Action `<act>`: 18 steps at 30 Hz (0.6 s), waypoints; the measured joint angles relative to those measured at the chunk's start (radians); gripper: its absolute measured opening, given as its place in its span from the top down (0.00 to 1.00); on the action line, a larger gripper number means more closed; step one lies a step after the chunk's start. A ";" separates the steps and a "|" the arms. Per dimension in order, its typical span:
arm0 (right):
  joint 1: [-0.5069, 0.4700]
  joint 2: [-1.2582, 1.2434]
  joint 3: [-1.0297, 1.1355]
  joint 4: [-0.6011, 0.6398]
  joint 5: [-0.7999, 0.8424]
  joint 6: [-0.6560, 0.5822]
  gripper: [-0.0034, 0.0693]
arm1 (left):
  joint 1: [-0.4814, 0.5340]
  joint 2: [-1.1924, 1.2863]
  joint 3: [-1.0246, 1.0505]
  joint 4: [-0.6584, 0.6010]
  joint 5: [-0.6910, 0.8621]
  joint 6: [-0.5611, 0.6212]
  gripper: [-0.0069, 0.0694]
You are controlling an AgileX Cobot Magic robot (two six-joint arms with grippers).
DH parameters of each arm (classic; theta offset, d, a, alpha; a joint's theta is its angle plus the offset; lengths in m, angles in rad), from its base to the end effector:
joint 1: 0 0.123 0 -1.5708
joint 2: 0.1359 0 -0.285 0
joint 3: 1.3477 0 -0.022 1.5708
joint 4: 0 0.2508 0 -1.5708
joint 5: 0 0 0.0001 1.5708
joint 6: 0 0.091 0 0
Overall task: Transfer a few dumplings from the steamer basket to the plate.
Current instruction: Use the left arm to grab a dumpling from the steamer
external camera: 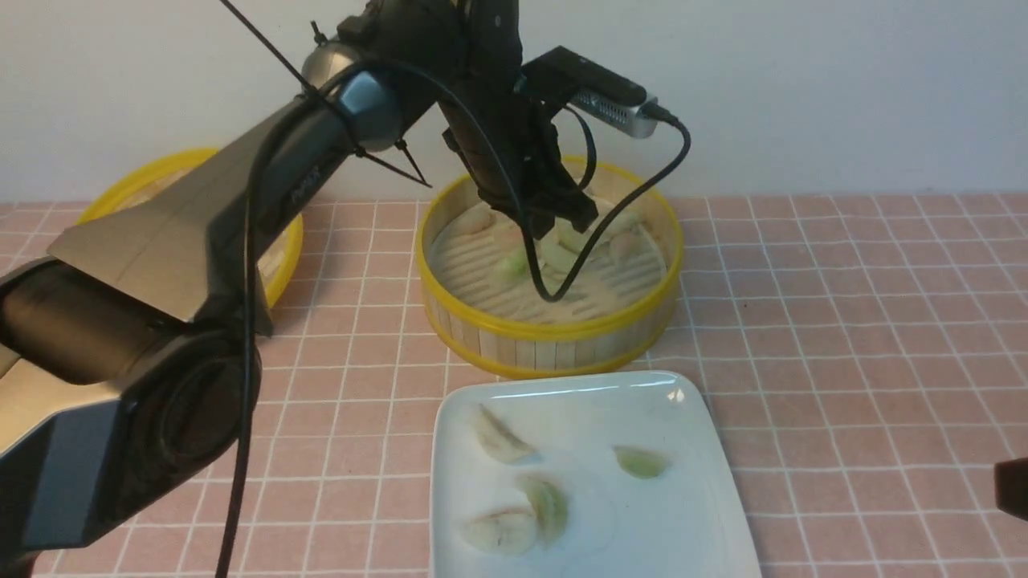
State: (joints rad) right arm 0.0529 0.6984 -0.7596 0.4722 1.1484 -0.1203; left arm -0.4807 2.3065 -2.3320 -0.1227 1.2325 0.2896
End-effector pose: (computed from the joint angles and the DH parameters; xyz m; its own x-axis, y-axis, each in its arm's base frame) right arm 0.0990 0.0431 0.3253 -0.8369 0.0340 -0.5463 -0.2162 0.8963 0.3871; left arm 0.4423 -0.2425 0.2752 -0.6485 0.6139 -0.4501 0.6848 0.7287 0.0072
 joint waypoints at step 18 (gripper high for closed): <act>0.000 0.000 -0.001 0.015 0.020 -0.033 0.97 | 0.001 -0.136 0.330 -0.059 -0.311 0.215 0.84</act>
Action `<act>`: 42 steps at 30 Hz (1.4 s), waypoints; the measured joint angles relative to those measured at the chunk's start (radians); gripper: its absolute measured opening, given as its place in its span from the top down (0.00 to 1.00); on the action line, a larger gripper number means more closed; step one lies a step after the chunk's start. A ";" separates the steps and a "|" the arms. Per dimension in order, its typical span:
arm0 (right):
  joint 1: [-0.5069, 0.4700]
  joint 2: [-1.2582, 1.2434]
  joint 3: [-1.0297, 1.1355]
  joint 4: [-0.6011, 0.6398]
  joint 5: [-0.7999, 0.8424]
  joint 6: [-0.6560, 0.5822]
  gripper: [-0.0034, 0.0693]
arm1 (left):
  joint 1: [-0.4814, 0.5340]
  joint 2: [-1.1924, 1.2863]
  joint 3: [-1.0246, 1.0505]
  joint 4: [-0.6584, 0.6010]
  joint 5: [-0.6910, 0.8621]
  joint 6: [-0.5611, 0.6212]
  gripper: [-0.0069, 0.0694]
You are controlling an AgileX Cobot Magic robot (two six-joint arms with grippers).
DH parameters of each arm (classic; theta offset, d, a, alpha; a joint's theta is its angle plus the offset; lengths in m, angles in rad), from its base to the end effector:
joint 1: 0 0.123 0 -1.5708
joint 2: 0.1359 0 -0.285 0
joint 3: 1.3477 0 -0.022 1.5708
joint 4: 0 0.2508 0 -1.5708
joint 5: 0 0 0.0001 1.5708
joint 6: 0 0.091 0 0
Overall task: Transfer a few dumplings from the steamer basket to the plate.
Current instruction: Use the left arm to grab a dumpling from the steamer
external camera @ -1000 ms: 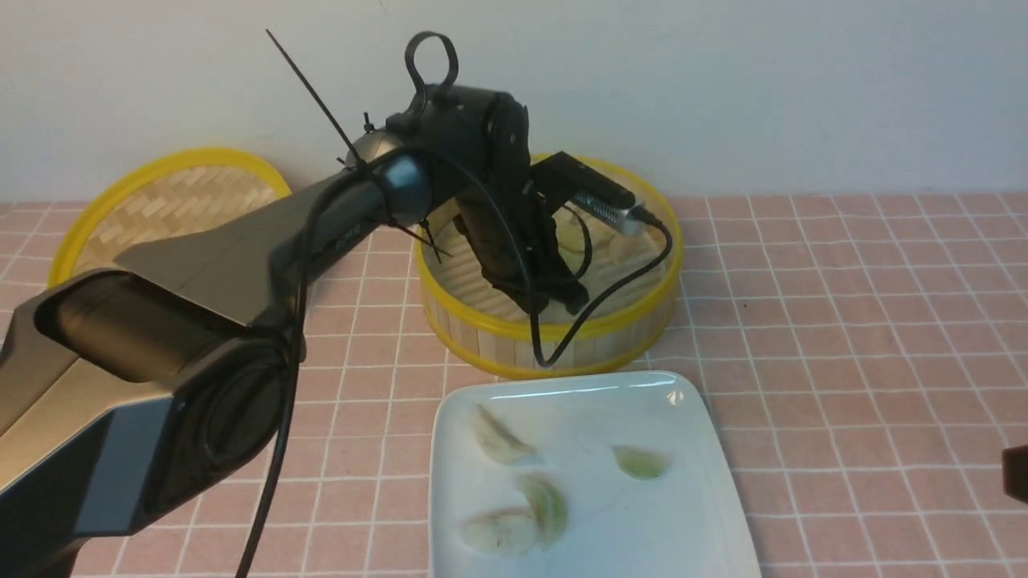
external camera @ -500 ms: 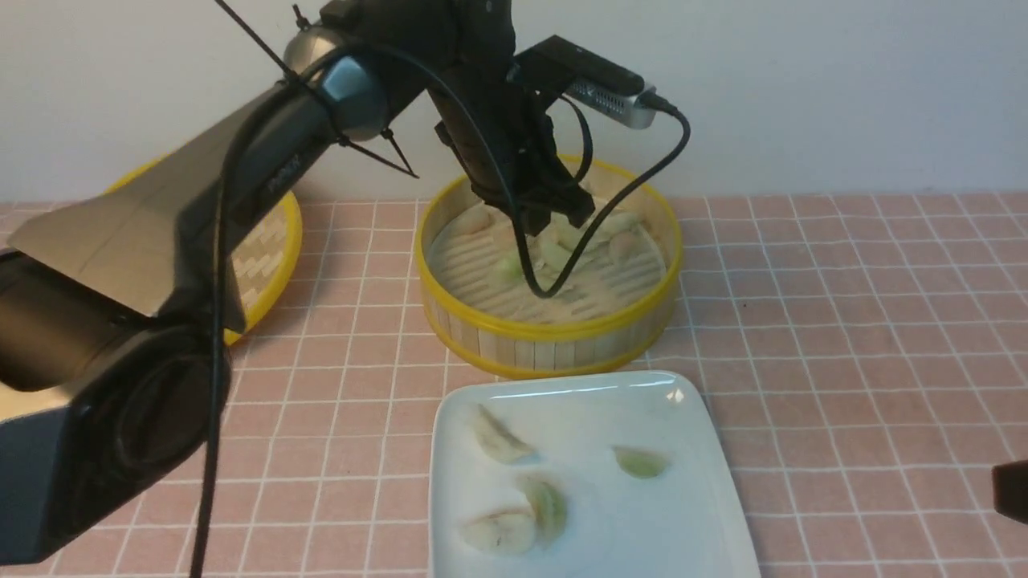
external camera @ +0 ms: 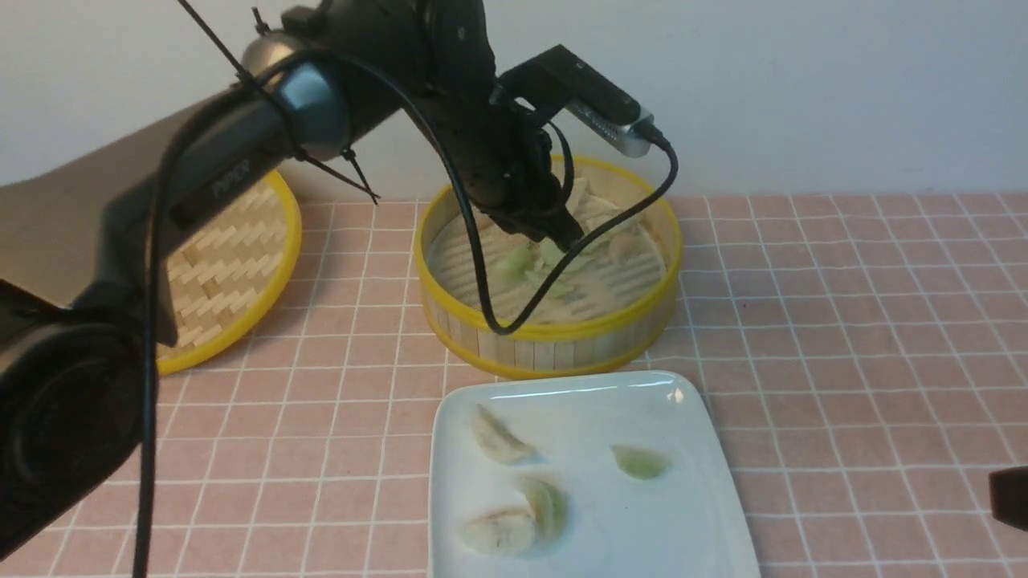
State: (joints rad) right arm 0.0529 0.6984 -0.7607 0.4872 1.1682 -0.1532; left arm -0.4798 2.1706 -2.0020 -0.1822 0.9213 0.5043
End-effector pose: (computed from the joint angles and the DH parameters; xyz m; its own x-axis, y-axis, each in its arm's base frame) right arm 0.0973 0.0444 0.3253 -0.8388 0.0021 -0.5444 -0.2473 0.8895 0.3843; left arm 0.4304 -0.2388 0.2603 -0.4853 0.6800 -0.5496 0.7714 0.6289 0.0970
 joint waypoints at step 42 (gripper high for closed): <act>0.000 0.000 0.000 0.094 0.028 0.002 0.97 | -0.001 -0.028 0.005 -0.006 0.092 -0.114 0.72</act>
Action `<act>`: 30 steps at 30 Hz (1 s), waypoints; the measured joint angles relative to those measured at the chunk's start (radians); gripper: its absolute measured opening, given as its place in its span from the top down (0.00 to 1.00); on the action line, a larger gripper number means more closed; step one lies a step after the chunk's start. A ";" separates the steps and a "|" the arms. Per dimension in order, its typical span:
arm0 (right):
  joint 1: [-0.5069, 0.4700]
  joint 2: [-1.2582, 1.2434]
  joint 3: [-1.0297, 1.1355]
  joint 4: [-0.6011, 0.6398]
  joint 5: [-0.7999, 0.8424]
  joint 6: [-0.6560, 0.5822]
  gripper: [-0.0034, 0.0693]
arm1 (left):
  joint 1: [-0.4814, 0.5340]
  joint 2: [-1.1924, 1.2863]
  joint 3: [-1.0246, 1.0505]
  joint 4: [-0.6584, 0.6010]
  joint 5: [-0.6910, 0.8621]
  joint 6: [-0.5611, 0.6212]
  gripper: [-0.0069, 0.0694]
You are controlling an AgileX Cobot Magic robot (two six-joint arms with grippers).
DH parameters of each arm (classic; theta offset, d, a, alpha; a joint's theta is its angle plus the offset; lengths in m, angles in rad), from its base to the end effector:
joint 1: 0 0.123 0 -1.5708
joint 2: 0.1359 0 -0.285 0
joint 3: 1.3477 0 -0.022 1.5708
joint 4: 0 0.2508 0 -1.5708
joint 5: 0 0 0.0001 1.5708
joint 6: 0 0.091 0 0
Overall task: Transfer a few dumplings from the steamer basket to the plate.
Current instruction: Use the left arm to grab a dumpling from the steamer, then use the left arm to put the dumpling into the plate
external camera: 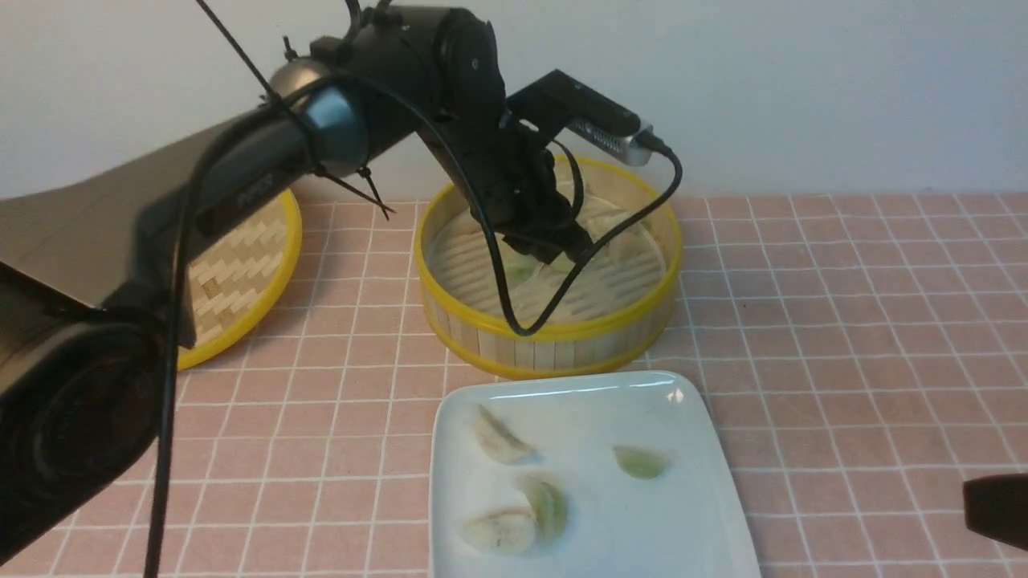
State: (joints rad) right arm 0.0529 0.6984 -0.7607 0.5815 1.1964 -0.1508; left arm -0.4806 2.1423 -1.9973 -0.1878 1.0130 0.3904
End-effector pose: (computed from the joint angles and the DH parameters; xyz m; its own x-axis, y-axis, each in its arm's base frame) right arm 0.0941 0.0516 0.3282 -0.8553 0.0279 -0.5174 -0.2573 0.8439 0.4708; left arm 0.4194 -0.2349 0.2685 -0.5922 0.6273 -0.5057 0.7245 0.6892 0.0065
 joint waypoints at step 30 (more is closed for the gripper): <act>0.000 0.000 0.000 0.022 0.019 -0.078 0.97 | -0.099 -0.291 0.621 -0.173 0.028 -0.036 0.72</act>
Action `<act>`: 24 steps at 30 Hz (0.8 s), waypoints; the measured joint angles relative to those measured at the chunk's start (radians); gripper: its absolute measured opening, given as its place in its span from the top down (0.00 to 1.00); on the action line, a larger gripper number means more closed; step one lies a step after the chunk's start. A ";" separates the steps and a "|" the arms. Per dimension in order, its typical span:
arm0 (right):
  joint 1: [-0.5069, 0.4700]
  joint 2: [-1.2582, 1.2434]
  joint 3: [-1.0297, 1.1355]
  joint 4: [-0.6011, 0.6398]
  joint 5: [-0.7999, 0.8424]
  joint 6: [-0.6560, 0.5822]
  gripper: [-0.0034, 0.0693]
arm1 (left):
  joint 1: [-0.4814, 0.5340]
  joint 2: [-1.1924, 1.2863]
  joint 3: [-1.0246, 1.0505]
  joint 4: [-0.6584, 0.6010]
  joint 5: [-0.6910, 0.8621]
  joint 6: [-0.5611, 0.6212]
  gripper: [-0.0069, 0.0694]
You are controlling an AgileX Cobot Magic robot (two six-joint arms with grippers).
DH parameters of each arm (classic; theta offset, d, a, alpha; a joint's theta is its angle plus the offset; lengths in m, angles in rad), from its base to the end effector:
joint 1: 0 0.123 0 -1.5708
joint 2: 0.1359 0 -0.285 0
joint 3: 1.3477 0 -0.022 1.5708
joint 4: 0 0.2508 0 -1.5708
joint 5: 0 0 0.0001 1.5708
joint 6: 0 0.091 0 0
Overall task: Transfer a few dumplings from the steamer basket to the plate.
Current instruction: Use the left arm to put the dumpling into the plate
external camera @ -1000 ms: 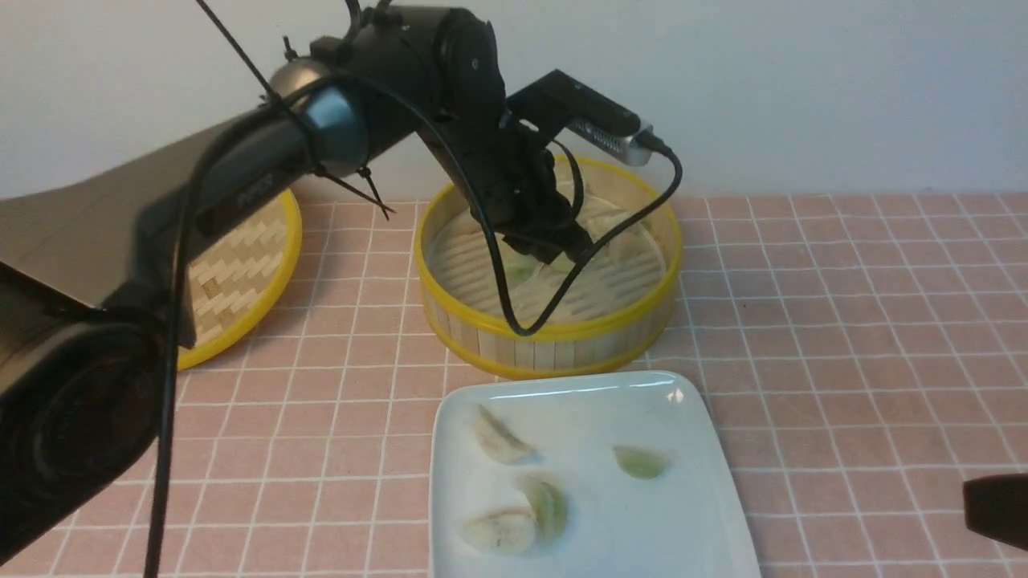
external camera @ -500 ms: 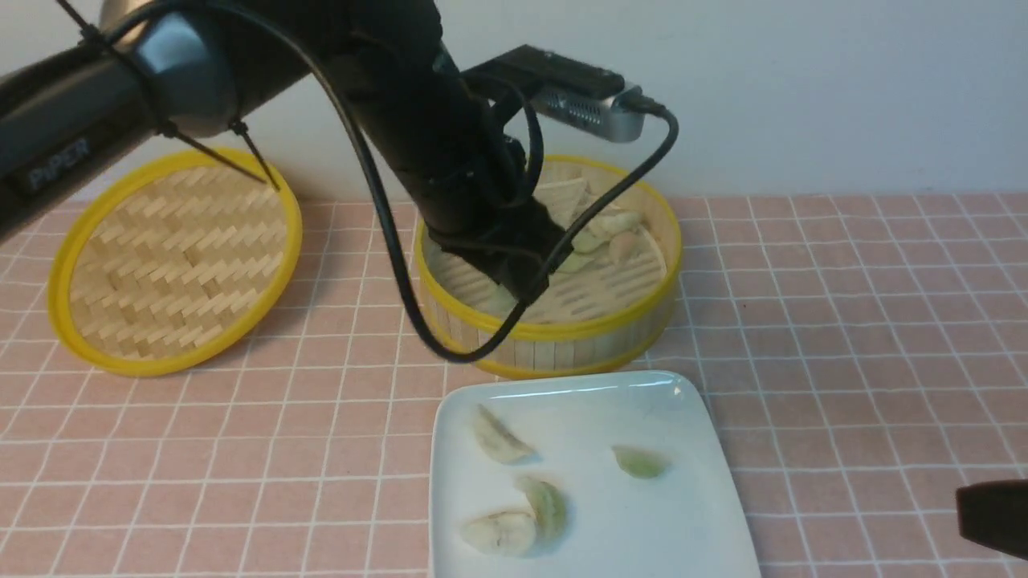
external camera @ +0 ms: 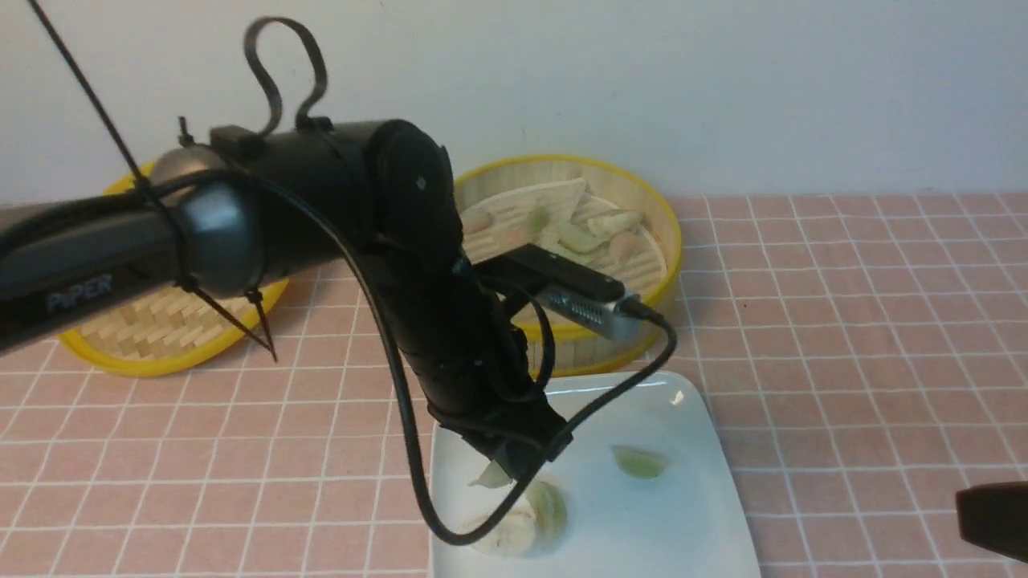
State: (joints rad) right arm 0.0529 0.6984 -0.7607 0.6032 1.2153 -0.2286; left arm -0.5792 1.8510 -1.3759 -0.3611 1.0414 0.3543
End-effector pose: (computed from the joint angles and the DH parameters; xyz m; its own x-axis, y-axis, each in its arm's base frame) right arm 0.0923 0.0534 0.3284 -0.8413 -0.0389 -0.5392 -0.3271 0.8307 0.4505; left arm 0.2947 -0.2259 0.2238 -0.7202 0.6589 -0.2175 0.6931 0.6690 -0.2683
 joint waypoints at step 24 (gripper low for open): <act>0.032 0.365 -0.251 0.002 -0.121 -0.116 0.97 | 0.033 -0.150 -0.102 0.049 -0.102 -0.087 0.85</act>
State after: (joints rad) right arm 0.0853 1.0632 -1.0117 0.6052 1.0945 -0.3446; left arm -0.5459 1.7012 -1.4780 -0.3120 0.9392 0.2674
